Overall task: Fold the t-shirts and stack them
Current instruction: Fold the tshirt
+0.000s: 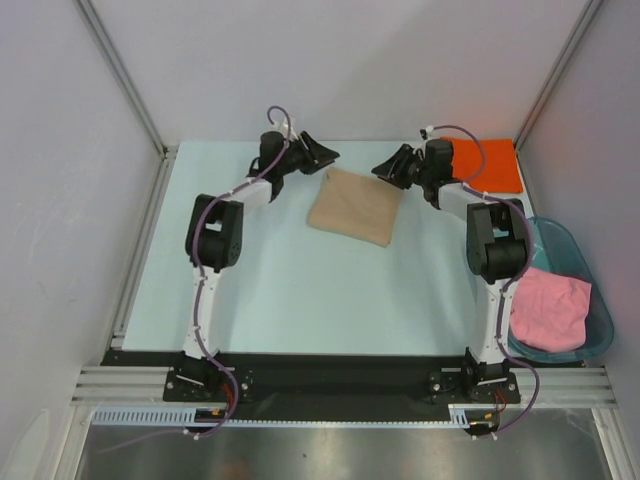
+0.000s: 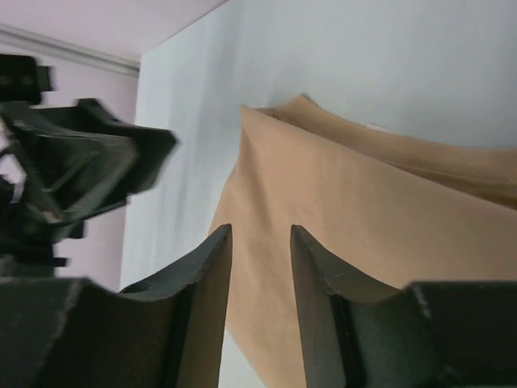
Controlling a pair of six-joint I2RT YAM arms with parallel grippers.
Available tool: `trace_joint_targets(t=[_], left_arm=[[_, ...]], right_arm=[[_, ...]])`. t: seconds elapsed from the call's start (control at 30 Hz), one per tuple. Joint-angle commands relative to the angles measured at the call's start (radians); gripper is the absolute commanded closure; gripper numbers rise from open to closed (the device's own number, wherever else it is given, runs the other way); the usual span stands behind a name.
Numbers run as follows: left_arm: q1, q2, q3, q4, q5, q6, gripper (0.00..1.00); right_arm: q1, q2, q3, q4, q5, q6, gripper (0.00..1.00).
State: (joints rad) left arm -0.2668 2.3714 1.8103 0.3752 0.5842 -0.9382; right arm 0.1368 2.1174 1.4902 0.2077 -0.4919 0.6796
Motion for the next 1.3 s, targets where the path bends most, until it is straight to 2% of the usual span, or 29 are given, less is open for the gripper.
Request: trace_joint_targets(t=[0.0, 0.1, 0.23, 0.33, 0.43, 0.57, 0.7, 0.9, 1.0, 1.13, 1.27], left_arm=[[-0.028, 0.158, 0.073, 0.171, 0.101, -0.146, 0.56], [-0.035, 0.228, 0.155, 0.176, 0.083, -0.183, 0.57], [-0.037, 0.331, 0.320, 0.015, 0.023, -0.148, 0.56], [-0.006, 0.385, 0.373, -0.051, -0.033, -0.152, 0.57], [0.033, 0.382, 0.376, -0.128, -0.086, -0.133, 0.57], [0.070, 0.347, 0.391, -0.188, -0.087, -0.081, 0.58], [0.083, 0.232, 0.382, -0.285, -0.084, 0.031, 0.57], [0.060, 0.028, 0.180, -0.274, -0.064, 0.096, 0.53], [0.029, -0.090, 0.020, -0.184, -0.054, 0.096, 0.52], [-0.026, -0.141, -0.138, -0.064, 0.009, 0.050, 0.54], [-0.058, -0.164, -0.302, 0.065, 0.031, 0.007, 0.57]], right_arm=[[-0.031, 0.099, -0.016, 0.269, -0.115, 0.139, 0.61], [-0.048, 0.185, -0.001, 0.320, -0.138, 0.204, 0.65], [-0.095, 0.254, 0.030, 0.364, -0.166, 0.238, 0.66], [-0.124, 0.283, 0.041, 0.348, -0.159, 0.232, 0.66], [-0.129, 0.306, 0.082, 0.264, -0.142, 0.189, 0.66], [-0.169, 0.312, 0.151, 0.142, -0.117, 0.126, 0.66], [-0.171, 0.259, 0.189, 0.033, -0.087, 0.077, 0.66], [-0.152, 0.101, 0.144, -0.074, -0.022, -0.008, 0.61], [-0.140, 0.033, 0.098, -0.106, 0.019, -0.052, 0.58], [-0.116, -0.004, 0.029, -0.041, -0.008, -0.011, 0.55], [-0.098, 0.045, 0.036, 0.033, -0.082, 0.049, 0.55]])
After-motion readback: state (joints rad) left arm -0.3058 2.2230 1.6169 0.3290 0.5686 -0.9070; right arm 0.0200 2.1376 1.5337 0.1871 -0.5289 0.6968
